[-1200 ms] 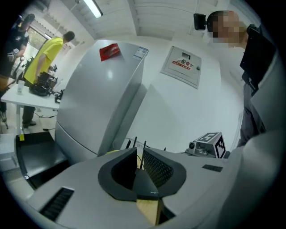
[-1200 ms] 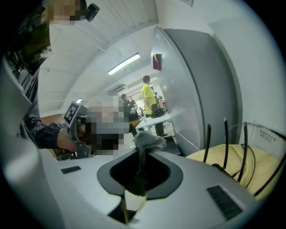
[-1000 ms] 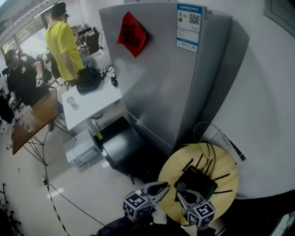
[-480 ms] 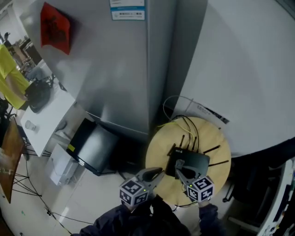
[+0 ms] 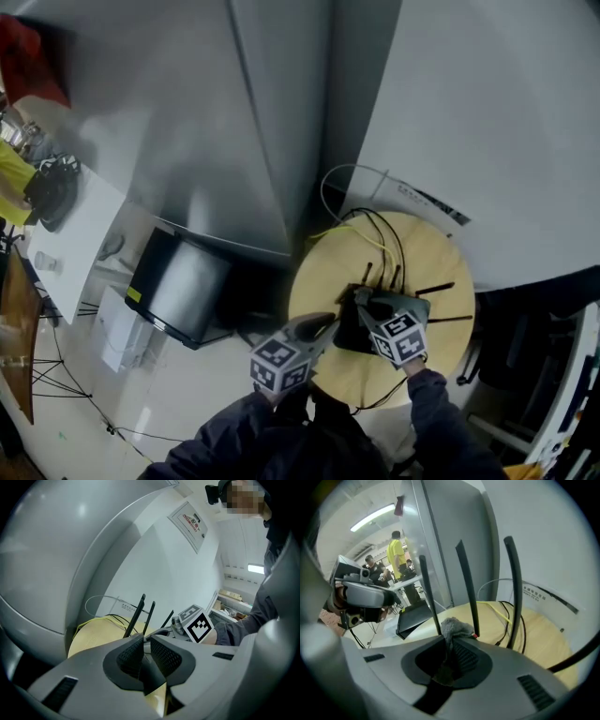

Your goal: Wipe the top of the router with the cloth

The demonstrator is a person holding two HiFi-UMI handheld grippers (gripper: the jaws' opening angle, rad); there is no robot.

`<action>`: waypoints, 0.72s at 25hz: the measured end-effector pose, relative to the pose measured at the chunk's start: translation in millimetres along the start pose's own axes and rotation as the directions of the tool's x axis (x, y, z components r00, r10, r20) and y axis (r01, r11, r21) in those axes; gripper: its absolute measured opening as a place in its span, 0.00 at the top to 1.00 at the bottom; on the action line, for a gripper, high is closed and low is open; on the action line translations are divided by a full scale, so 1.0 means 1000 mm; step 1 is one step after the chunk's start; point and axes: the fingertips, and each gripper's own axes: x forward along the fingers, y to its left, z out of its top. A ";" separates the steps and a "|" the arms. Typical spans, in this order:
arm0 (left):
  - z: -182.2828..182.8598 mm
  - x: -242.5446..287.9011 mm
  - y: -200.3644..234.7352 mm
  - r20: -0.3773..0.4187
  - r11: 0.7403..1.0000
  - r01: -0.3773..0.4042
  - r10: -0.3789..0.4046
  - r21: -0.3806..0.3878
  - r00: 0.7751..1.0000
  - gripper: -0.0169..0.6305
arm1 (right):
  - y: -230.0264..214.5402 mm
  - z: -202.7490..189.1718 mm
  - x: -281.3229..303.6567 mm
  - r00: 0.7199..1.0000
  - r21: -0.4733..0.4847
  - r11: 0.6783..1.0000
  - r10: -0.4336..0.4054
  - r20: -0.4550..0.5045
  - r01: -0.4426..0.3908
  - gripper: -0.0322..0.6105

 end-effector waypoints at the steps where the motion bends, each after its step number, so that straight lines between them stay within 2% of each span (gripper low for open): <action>1: 0.000 0.002 0.002 -0.003 1.000 0.000 0.000 -0.002 1.000 0.93 | -0.004 -0.001 0.006 1.000 -0.012 1.000 -0.007 -0.018 0.007 0.85; 9: -0.009 0.001 0.012 -0.014 1.000 -0.007 0.007 -0.013 1.000 0.93 | -0.017 -0.006 0.043 0.990 -0.140 0.990 -0.035 -0.134 0.016 0.85; 18: -0.014 -0.006 0.014 -0.023 1.000 -0.016 0.016 -0.016 1.000 0.93 | 0.007 -0.024 0.043 0.978 -0.185 0.982 0.007 -0.211 -0.047 0.85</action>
